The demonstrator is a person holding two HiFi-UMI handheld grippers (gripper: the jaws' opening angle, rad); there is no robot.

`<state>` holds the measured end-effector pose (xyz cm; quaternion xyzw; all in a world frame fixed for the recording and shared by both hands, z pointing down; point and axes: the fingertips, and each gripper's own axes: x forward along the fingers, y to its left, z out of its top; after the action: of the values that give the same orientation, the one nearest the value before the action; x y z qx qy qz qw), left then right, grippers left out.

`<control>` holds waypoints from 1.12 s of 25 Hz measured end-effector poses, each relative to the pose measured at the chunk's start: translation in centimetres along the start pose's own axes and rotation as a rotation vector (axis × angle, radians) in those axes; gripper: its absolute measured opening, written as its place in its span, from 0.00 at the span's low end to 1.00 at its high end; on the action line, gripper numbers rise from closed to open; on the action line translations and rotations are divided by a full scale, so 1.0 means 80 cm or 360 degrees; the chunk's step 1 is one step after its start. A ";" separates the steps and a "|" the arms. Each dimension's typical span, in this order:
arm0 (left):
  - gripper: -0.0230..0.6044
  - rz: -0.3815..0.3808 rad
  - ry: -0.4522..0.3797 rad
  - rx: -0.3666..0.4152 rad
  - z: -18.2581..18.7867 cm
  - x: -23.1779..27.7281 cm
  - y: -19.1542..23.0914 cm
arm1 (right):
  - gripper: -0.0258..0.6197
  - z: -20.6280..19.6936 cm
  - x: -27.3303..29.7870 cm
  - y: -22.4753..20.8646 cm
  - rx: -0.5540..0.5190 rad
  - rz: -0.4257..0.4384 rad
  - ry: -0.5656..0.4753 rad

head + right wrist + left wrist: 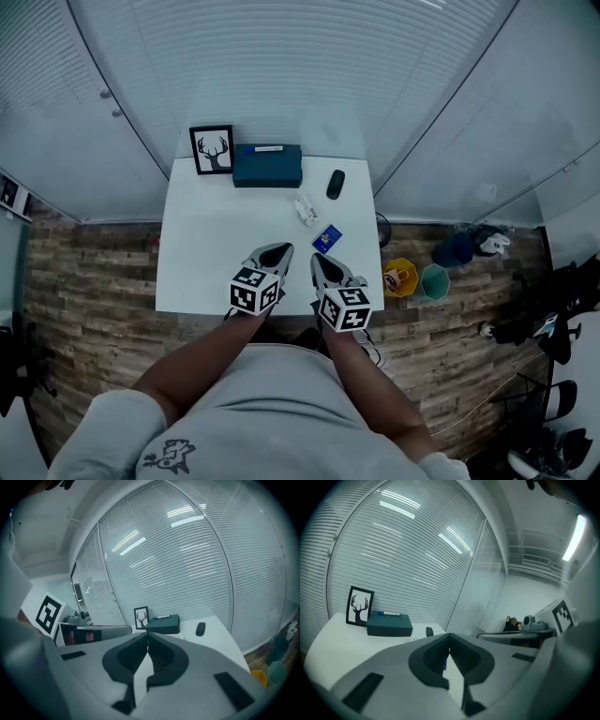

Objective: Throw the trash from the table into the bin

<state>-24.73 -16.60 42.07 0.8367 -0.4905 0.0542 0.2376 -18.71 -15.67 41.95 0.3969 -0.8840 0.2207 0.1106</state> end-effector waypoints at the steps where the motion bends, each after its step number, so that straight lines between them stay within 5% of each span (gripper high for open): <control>1: 0.05 0.0019 -0.0006 0.0004 0.001 0.003 -0.002 | 0.05 0.003 0.000 -0.005 -0.0005 0.0015 -0.0003; 14: 0.05 0.0169 0.0026 -0.0066 -0.026 0.048 -0.027 | 0.05 0.004 -0.002 -0.066 -0.0049 0.0134 0.0066; 28: 0.05 0.0143 0.0110 -0.0137 -0.016 0.093 0.051 | 0.05 0.000 0.088 -0.095 0.0002 0.0045 0.0170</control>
<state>-24.22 -23.61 47.02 0.8004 -0.5209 0.0725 0.2877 -17.65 -24.69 46.87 0.3720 -0.8823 0.2437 0.1542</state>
